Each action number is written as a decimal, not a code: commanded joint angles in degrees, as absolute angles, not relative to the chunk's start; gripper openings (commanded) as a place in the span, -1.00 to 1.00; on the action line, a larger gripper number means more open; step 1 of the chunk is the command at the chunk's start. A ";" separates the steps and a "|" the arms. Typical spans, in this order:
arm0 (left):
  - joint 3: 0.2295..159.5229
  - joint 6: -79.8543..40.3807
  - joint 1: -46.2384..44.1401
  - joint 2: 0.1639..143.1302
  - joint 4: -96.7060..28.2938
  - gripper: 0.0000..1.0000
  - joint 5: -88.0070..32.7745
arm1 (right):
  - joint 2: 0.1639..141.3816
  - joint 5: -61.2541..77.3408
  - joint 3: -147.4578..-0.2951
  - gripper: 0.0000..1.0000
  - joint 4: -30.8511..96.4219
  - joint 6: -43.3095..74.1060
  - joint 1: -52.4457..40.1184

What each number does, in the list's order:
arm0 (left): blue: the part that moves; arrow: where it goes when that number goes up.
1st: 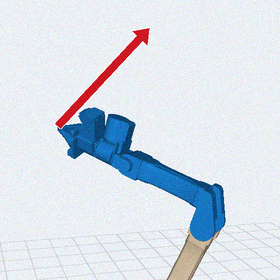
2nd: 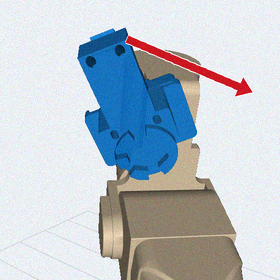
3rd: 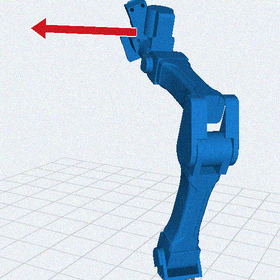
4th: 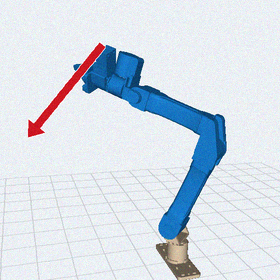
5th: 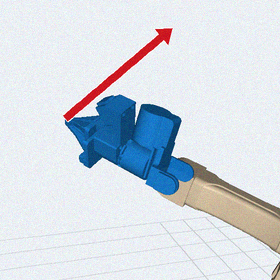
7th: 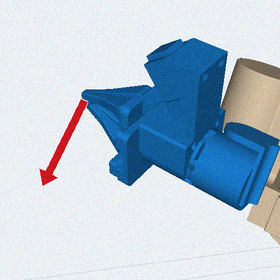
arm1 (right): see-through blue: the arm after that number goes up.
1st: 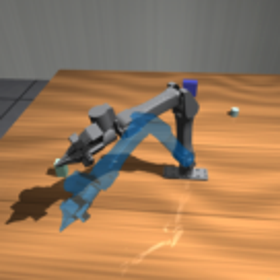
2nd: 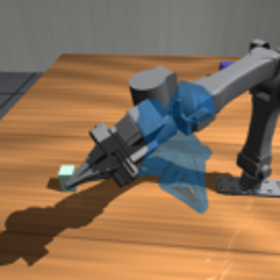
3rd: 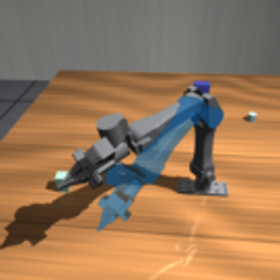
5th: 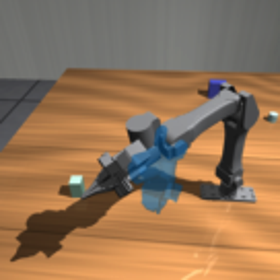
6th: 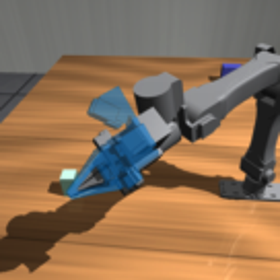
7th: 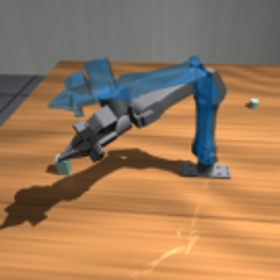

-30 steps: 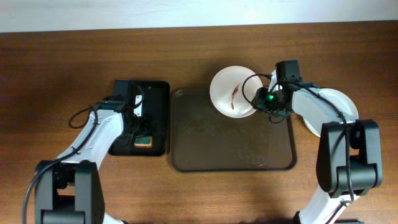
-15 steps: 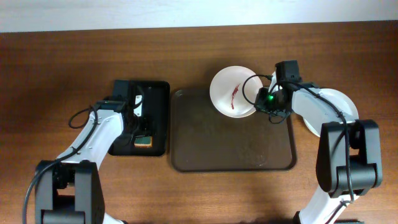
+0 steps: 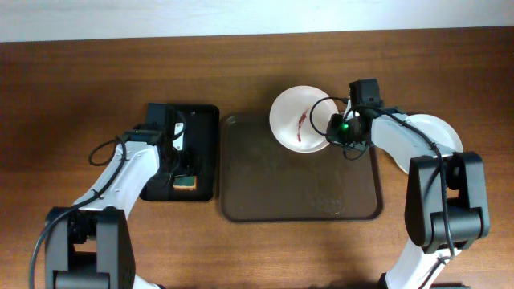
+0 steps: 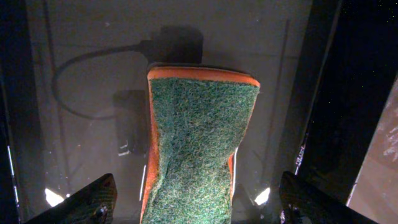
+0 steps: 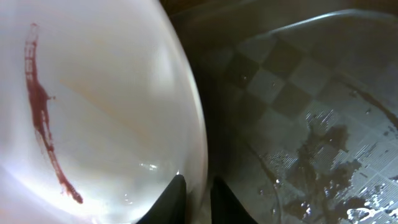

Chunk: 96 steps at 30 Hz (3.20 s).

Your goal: Clean dirty plates on tray and stack at the side

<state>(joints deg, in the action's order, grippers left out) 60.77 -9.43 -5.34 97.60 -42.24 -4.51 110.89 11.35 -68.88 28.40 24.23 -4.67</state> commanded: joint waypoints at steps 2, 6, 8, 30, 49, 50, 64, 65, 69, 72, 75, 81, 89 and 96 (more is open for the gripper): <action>61.65 -9.28 -5.58 96.51 -42.28 0.64 -4.73 | 111.81 9.74 -68.36 -0.85 28.75 24.97 -5.23; 61.65 -9.30 -5.58 96.51 -42.28 0.64 -4.73 | 111.79 12.12 -68.36 -0.92 32.88 24.18 -5.23; 61.65 -9.30 -5.58 96.51 -42.28 0.64 -4.73 | 111.22 14.37 -68.38 -0.92 37.41 21.06 -5.23; 60.10 -9.28 -5.58 96.68 -34.22 0.56 -1.06 | 107.50 16.93 -68.36 -0.92 47.70 16.95 -13.47; 52.47 -9.28 -5.63 96.97 -24.01 0.32 -1.30 | 107.50 16.93 -68.36 -0.92 47.64 16.95 -13.50; 52.47 -9.28 -5.63 97.21 -24.01 0.32 -1.30 | 107.50 16.95 -68.36 -0.92 47.64 16.95 -13.50; 52.49 -9.30 -5.63 100.55 -20.95 -1.00 -5.10 | 107.50 16.95 -68.36 -0.92 47.70 16.95 -13.50; 52.71 -9.28 -5.56 100.53 -20.49 -1.00 -4.91 | 107.50 16.95 -68.36 -0.92 47.79 16.95 -13.50; 54.72 -9.30 -5.10 100.49 -20.64 -1.00 -4.27 | 107.50 16.95 -68.36 -0.92 47.92 16.93 -13.50; 55.64 -9.30 -5.08 100.49 -21.74 0.03 -4.27 | 107.50 16.95 -68.36 -0.92 47.92 16.93 -13.50; 55.61 -9.30 -5.10 100.49 -26.22 0.25 -4.29 | 107.50 16.93 -68.36 -0.92 47.94 16.95 -13.50; 55.51 -9.30 -5.10 100.51 -31.77 0.22 -4.29 | 107.50 16.93 -68.36 -0.92 47.99 16.95 -13.50; 55.51 -9.30 -5.10 100.51 -25.80 0.19 -4.29 | 107.50 16.95 -68.36 -0.92 48.03 16.95 -13.50; 55.29 -9.30 -5.15 100.51 -25.74 -0.17 -4.29 | 107.50 16.93 -68.36 -0.92 47.97 16.95 -13.50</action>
